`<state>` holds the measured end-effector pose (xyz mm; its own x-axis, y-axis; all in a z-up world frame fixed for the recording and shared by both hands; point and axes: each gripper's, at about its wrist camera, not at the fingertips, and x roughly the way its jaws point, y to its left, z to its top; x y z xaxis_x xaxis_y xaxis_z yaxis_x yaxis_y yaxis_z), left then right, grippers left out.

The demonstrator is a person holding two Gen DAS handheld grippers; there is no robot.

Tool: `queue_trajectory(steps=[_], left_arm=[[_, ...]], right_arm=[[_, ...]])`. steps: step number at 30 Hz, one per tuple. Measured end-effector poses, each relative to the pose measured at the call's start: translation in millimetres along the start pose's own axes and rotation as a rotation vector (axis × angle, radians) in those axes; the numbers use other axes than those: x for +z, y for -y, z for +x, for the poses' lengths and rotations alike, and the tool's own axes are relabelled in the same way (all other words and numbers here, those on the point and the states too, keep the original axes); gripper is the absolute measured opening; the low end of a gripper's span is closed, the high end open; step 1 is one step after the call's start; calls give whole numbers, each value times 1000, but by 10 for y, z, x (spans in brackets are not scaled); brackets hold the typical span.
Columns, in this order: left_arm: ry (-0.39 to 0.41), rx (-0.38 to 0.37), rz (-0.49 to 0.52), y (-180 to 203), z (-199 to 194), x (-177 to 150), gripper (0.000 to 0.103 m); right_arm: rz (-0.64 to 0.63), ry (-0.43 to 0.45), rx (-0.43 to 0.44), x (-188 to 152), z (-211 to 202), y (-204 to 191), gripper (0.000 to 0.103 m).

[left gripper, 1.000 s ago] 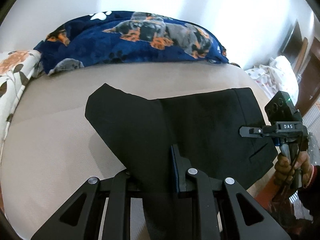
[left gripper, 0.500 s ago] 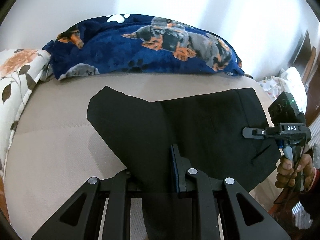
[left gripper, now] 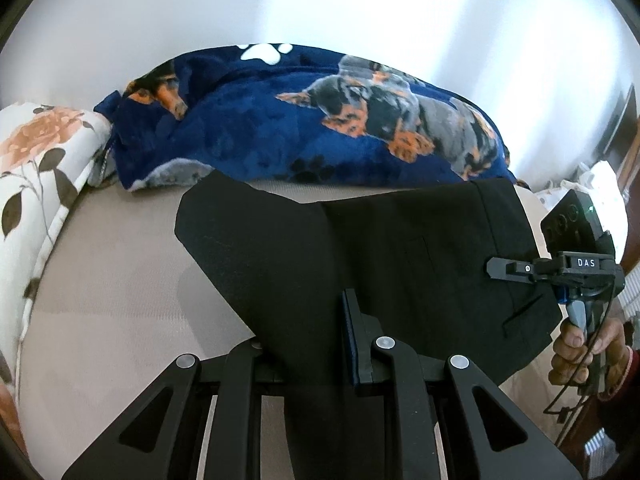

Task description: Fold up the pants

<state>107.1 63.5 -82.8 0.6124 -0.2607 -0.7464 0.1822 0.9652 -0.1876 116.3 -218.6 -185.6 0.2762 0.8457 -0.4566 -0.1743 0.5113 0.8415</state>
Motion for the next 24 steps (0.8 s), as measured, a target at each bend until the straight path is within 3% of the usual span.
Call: queue_trajectory(steps=[11, 24], left_arm=[[11, 30, -30, -294, 267, 242, 19], [11, 52, -64, -573, 545, 283, 19]], right_arm=[[-21, -5, -1, 378, 290, 21, 25], [-20, 3, -14, 517, 470, 153, 25]])
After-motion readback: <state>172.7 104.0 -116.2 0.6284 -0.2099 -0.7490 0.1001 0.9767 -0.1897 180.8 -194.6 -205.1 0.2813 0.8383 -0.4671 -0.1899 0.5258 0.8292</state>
